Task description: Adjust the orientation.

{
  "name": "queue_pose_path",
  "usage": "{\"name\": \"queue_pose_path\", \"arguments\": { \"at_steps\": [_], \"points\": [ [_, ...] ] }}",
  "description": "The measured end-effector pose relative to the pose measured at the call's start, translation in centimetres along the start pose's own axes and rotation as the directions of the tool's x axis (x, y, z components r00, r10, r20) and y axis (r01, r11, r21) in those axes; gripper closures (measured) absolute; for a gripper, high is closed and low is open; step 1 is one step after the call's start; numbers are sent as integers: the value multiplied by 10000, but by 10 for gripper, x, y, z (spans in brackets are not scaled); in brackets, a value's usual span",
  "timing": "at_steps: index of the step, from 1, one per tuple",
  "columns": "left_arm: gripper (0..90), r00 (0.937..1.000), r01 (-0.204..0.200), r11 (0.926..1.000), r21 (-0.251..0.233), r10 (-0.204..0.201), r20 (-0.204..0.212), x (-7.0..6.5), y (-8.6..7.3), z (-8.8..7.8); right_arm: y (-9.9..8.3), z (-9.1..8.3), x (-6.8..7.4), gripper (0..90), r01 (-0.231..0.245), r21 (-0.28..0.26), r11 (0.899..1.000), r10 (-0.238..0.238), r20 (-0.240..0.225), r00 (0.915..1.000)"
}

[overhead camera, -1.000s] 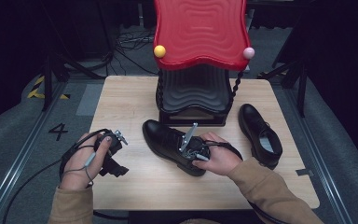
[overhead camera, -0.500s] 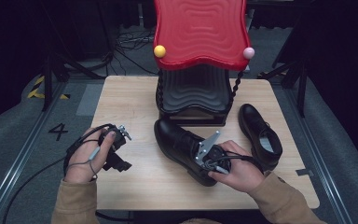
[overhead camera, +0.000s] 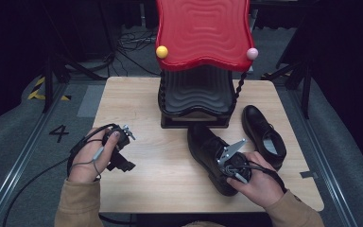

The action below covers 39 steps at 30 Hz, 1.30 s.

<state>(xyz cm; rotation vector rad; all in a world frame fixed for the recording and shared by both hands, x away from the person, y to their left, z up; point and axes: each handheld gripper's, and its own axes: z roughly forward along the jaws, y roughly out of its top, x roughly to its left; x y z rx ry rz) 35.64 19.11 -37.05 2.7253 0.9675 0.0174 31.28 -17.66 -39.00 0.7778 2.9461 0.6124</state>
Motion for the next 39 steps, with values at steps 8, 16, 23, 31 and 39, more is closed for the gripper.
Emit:
{"name": "queue_pose_path", "arguments": {
  "at_steps": [8, 16, 23, 31, 39],
  "points": [
    [195, 10000, 23, 10000, 71, -24, 36, -1, -2, 1, -3, 24, 6, 752, -179, 285, 9994, 193, -480, 9987],
    [196, 9999, 102, 9999, 101, -103, 64, 0, -3, 3, -10, 20, 9, 805, 463, 560, 9974, -434, -516, 9977],
    [196, 10000, 64, 10000, 67, -64, 44, -2, -4, 2, -14, 18, 6, 810, 430, 554, 9975, -392, -681, 9969],
    [195, 9999, 117, 9999, 60, -117, 65, 0, -8, 3, -12, 5, -1, 683, -167, 130, 9998, 182, -1230, 9922],
    [195, 9999, 161, 9999, 62, -161, 48, -4, -8, 1, -16, -30, -14, 658, -666, -1125, 9914, 561, -943, 9940]
  ]
}}
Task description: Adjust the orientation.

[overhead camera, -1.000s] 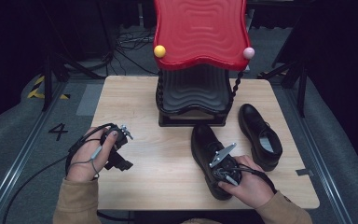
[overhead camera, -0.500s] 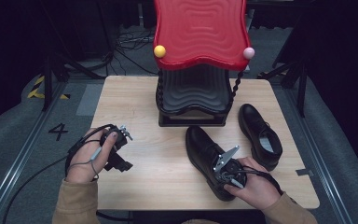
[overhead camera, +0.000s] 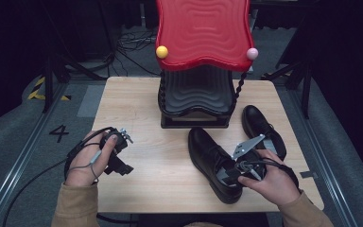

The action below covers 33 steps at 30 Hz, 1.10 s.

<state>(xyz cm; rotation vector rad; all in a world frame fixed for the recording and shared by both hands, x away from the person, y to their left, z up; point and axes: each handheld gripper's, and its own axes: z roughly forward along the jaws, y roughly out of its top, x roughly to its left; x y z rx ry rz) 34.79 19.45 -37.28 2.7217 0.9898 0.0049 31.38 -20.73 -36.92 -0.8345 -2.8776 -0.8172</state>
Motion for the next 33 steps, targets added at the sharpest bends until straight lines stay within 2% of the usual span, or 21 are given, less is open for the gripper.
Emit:
{"name": "queue_pose_path", "arguments": {
  "at_steps": [3, 4, 5, 7, 8, 9, 10, 12, 14, 16, 17, 18, 19, 21, 24, 27, 33],
  "points": [
    [195, 10000, -11, 10000, 9, 11, -76, -2, 0, 0, -2, -15, -8, 654, -208, -677, 9975, 234, 377, 9990],
    [195, 10000, -36, 10000, 23, 36, -66, -2, 0, 0, -2, -15, -8, 654, -208, -677, 9975, 234, 377, 9990],
    [194, 10000, -70, 10000, 34, 70, -8, -2, 0, 0, -5, -22, -13, 653, -330, -1027, 9942, 397, 636, 9972],
    [194, 10000, -60, 10000, 23, 60, -20, -2, 0, 0, -6, -26, -16, 651, -442, -1226, 9915, 540, 777, 9955],
    [195, 10000, -51, 10000, 26, 51, -39, -2, -1, 0, -9, -30, -21, 651, -545, -1486, 9874, 699, 1002, 9925],
    [195, 10000, 8, 10000, 39, -7, -63, -1, -2, 0, -13, -37, -27, 652, -734, -1831, 9804, 999, 1400, 9851],
    [195, 10000, 8, 10000, 39, -7, -63, -1, -2, 0, -13, -37, -27, 652, -734, -1831, 9804, 999, 1400, 9851],
    [195, 10000, 14, 10000, 9, -14, -30, -1, -4, 0, -18, -43, -36, 652, -1021, -2123, 9719, 1412, 1781, 9738],
    [195, 10000, 59, 10000, -17, -59, -55, -1, -5, -1, -26, -49, -47, 651, -1361, -2375, 9618, 1880, 2120, 9590],
    [195, 9999, 77, 10000, 5, -77, -85, -1, -6, -2, -32, -52, -55, 647, -1643, -2447, 9556, 2228, 2349, 9461],
    [196, 9999, 130, 9999, -28, -130, -104, -2, -7, -2, -38, -54, -64, 646, -1924, -2484, 9494, 2560, 2565, 9320],
    [196, 9999, 130, 9999, -28, -130, -104, -2, -7, -2, -38, -54, -64, 646, -1924, -2484, 9494, 2560, 2565, 9320],
    [196, 9999, 117, 9999, -7, -117, -123, -3, -7, -2, -41, -55, -67, 646, -2074, -2465, 9467, 2718, 2659, 9249],
    [195, 10000, 73, 10000, 48, -73, -43, -4, -8, -2, -45, -55, -74, 627, -2405, -2368, 9413, 3055, 2951, 9053],
    [196, 9996, 169, 9998, -69, -171, -220, -4, -8, -4, -52, -54, -82, 605, -2936, -2150, 9314, 3504, 3118, 8832],
    [195, 9999, 64, 10000, -17, -64, -111, -4, -9, -3, -58, -52, -88, 556, -3114, -1846, 9322, 3573, 3310, 8734],
    [197, 9997, 201, 9998, 43, -200, -156, -5, -14, -3, -64, -44, -99, 519, -3563, -1236, 9261, 3772, 3133, 8715]
  ]
}}
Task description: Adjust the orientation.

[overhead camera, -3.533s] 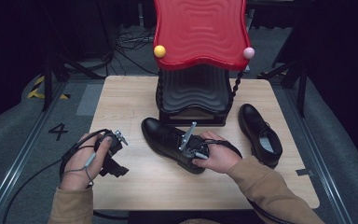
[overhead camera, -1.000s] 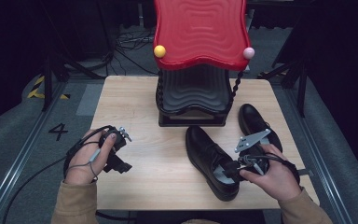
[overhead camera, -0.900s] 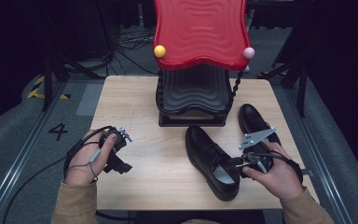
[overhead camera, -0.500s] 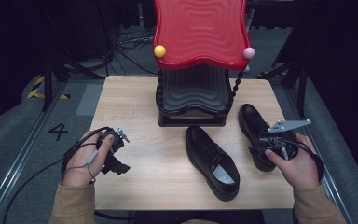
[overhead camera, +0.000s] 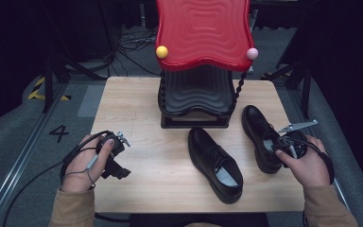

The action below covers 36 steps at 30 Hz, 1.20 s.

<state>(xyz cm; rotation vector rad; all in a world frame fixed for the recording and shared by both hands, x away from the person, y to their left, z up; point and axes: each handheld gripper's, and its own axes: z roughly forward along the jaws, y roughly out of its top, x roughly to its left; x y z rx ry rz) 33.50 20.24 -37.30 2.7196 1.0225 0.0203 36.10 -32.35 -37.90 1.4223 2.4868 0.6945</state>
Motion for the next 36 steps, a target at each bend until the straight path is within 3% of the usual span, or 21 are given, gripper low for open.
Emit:
{"name": "queue_pose_path", "arguments": {
  "at_steps": [3, 8, 13, 15, 22, 25, 29, 36],
  "points": [
    [197, 10000, 38, 10000, -32, -38, -66, -1, -1, -2, -2, 10, -5, 511, -52, 484, 9988, 60, -160, 9999],
    [196, 10000, 50, 10000, -43, -50, -53, -3, -1, -2, -5, 24, -13, 527, 35, 681, 9977, -17, -260, 9997],
    [196, 9999, 81, 10000, -53, -82, -58, -2, -3, -2, -4, 43, -15, 596, 414, 826, 9957, -368, -563, 9977],
    [196, 9999, 94, 9999, -85, -94, -45, -2, -4, -2, -2, 48, -15, 665, 622, 656, 9959, -577, -682, 9960],
    [198, 9998, 176, 9998, -64, -177, -96, 0, -6, -2, -3, 47, -21, 827, 180, 617, 9979, -134, -732, 9972],
    [197, 9998, 168, 9999, -26, -168, -64, -1, -6, -2, -3, 45, -20, 838, 155, 640, 9978, -126, -453, 9989],
    [195, 9999, 133, 9999, -72, -134, -54, -2, -5, -3, -5, 40, -21, 839, 98, 404, 9991, -81, -417, 9991],
    [197, 10000, 78, 10000, 5, -78, 5, 0, -1, 0, -5, 16, -10, 833, 428, 115, 9990, -423, -422, 9982]
  ]
}}
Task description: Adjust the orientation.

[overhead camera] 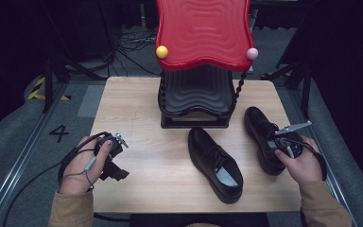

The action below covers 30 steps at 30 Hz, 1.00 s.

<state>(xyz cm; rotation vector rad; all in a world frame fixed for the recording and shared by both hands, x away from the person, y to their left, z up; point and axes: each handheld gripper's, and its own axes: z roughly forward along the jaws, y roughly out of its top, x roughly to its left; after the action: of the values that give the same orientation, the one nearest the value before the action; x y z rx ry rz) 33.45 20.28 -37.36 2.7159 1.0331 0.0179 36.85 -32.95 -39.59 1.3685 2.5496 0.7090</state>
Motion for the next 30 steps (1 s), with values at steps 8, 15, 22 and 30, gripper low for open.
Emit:
{"name": "queue_pose_path", "arguments": {
  "at_steps": [8, 15, 22, 30],
  "points": [
    [195, 9998, -213, 9998, 57, 213, 26, 1, 11, 1, -5, -29, 35, 832, 1123, 156, 9936, -1115, -418, 9929],
    [194, 9995, -328, 9994, 79, 328, 31, 1, 15, 2, -6, -34, 57, 830, 1916, 682, 9791, -1862, -786, 9794],
    [194, 9995, -309, 9995, 41, 309, 20, 2, 15, 1, -5, -31, 78, 825, 2792, 991, 9551, -2695, -1005, 9577],
    [194, 9996, -281, 9996, 46, 281, 20, 1, 13, 1, 4, -1, 88, 817, 3557, 361, 9339, -3504, -1051, 9307]
  ]
}}
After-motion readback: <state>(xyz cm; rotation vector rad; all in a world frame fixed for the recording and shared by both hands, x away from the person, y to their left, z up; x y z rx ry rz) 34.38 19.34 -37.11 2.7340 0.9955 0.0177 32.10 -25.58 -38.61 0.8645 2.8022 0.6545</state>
